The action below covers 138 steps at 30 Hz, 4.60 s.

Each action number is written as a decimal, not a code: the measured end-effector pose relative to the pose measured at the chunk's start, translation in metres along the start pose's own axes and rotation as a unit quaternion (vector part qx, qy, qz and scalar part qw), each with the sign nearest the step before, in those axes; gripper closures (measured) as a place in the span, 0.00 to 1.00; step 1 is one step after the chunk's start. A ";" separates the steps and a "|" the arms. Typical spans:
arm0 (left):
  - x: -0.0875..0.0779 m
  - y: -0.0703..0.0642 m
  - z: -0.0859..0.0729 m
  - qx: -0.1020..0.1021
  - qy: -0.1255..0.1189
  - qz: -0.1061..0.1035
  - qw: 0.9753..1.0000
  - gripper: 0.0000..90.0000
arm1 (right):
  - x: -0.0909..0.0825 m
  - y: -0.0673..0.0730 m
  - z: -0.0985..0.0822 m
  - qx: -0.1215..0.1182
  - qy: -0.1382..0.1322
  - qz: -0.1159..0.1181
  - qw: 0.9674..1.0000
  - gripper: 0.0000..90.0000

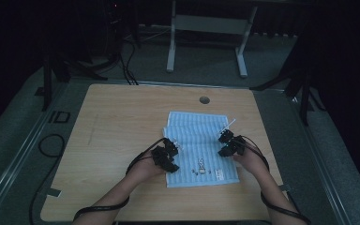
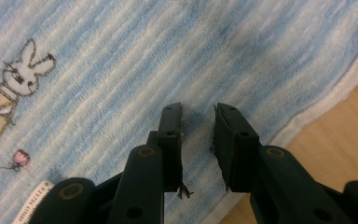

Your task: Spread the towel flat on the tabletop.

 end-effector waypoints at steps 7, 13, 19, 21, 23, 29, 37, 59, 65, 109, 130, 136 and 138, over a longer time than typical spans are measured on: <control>0.005 0.028 0.009 -0.009 -0.004 0.014 1.000 0.60 | 0.006 -0.016 0.020 0.027 0.002 0.002 1.000 0.79; 0.010 0.047 0.018 -0.022 -0.002 0.029 0.999 0.60 | 0.011 -0.026 0.036 0.046 0.003 0.001 0.999 0.79; 0.005 0.045 0.020 -0.013 -0.001 0.030 0.999 0.57 | 0.012 -0.031 0.043 0.054 0.006 0.000 0.999 0.72; -0.003 0.036 0.018 0.000 -0.014 0.022 1.000 0.57 | 0.006 -0.026 0.038 0.042 0.006 0.008 0.999 0.70; -0.011 0.027 0.013 0.015 -0.017 0.022 1.000 0.57 | -0.003 -0.018 0.029 0.022 -0.001 0.016 1.000 0.69; -0.016 0.004 0.002 0.048 -0.018 0.006 0.999 0.57 | -0.027 0.011 -0.015 -0.036 -0.006 0.038 0.999 0.67; 0.002 -0.007 0.001 0.073 0.005 0.012 0.997 0.57 | -0.018 0.020 -0.051 -0.084 0.035 0.019 0.996 0.67; -0.060 -0.022 0.018 0.033 -0.049 0.003 0.998 0.95 | -0.088 0.031 -0.055 -0.108 -0.046 -0.002 0.993 0.95; -0.097 -0.062 0.002 0.065 -0.083 -0.029 0.994 0.94 | -0.134 0.058 -0.089 -0.140 -0.085 0.008 0.987 0.95; -0.025 -0.129 -0.046 0.071 -0.046 -0.132 0.988 0.60 | -0.050 0.080 -0.142 -0.119 0.011 0.067 0.991 0.85; -0.040 -0.003 -0.027 -0.019 -0.006 0.003 1.000 0.52 | -0.049 0.002 -0.051 -0.027 -0.011 0.000 1.000 0.66; -0.038 0.028 -0.016 -0.057 -0.020 0.027 0.998 0.49 | -0.040 -0.019 -0.025 0.023 -0.028 -0.009 0.999 0.61; -0.035 0.037 -0.013 -0.065 -0.019 0.033 0.997 0.49 | -0.035 -0.026 -0.018 0.036 -0.030 -0.011 0.999 0.60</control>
Point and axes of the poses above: each handheld gripper's, and its own axes: x roughly forward along the jaws, z roughly out of its top, y roughly to its left, the point moved 4 cm from there along x, roughly forward along the jaws, and after that the axes turned 11 degrees about x, right-handed, at the moved point
